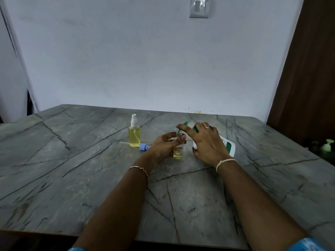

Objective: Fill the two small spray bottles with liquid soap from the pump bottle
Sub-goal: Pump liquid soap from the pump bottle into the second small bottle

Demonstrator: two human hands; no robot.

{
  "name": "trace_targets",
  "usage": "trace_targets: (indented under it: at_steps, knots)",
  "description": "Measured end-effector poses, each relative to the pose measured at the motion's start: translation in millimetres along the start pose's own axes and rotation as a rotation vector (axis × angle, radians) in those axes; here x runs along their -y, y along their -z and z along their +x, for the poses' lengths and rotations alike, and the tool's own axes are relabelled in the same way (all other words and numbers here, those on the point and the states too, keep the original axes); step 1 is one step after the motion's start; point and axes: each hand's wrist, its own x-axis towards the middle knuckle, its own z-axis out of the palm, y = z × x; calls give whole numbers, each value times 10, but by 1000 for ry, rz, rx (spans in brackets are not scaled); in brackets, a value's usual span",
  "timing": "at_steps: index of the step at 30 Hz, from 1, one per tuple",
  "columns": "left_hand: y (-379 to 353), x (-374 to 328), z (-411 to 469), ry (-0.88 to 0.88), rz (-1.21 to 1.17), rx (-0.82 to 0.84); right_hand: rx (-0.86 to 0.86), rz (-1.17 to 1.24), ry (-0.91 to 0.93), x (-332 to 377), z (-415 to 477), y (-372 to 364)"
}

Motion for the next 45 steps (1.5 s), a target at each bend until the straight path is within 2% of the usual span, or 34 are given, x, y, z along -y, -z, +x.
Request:
trace_targets:
  at_steps: [10,18,33,39,45]
  knots:
    - [-24,-25,-31,11,14,-5,-3,69,-48,51,10,41]
    - [-10,2,-10,19,-34,-17,5,-3,-10,21,-23,14]
    - [-28,-41,-58,11,-46,-4,-6,-29,-14,19,-28,8]
    - [-37,-33,-47,13,-40,0,-5,38,-60,53,9,25]
    - [-31,-29,-62,10,-60,-12,3,-17,-24,45,-13,27]
